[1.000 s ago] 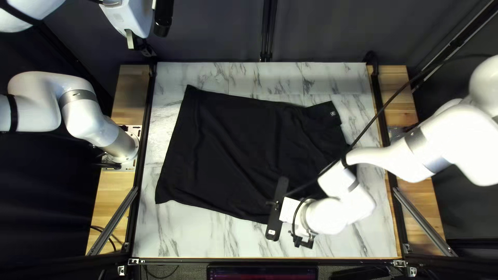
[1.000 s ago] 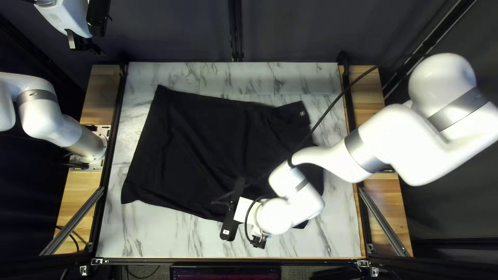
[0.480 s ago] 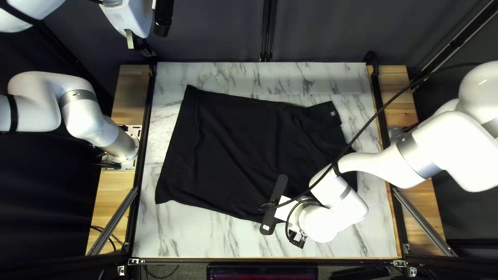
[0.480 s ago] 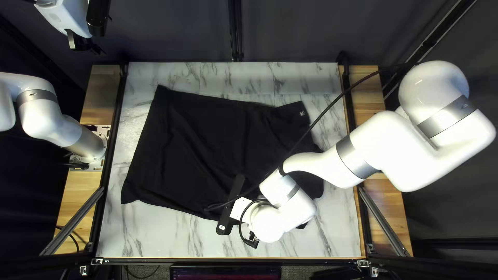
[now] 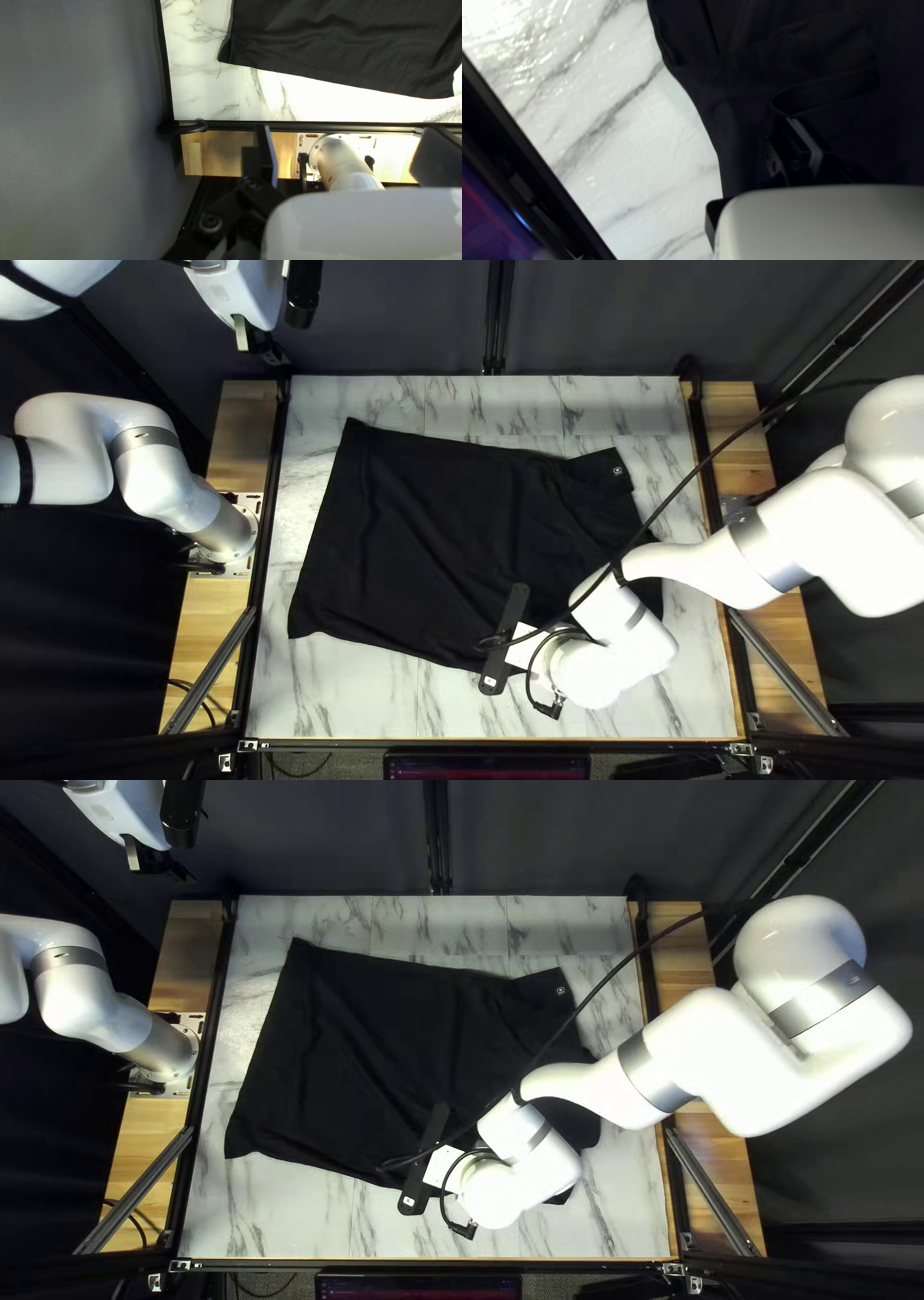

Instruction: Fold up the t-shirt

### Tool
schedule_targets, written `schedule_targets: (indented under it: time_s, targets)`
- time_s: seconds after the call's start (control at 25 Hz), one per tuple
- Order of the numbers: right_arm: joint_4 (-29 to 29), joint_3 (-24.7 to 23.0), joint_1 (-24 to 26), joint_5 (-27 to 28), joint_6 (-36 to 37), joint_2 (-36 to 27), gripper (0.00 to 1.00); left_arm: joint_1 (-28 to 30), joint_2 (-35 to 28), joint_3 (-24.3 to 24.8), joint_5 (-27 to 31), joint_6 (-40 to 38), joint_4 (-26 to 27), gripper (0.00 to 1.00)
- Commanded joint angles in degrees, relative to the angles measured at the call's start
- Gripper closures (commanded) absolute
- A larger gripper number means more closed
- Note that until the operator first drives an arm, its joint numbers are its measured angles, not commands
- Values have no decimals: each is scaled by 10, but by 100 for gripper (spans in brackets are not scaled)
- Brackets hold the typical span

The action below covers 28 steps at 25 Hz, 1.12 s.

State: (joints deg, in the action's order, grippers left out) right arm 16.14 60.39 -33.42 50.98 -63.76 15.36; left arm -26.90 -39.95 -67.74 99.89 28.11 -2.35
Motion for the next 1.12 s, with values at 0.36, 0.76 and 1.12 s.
schedule_targets:
  time_s: [0.36,0.76,1.12]
  targets:
    - [-7,-61,15,39,-1,-83,100,0,0,0,0,0,0,0]
    - [-8,-94,32,49,-4,-121,95,0,0,0,0,0,0,0]
    - [-23,-149,57,13,-5,-143,0,0,0,0,0,0,0,0]
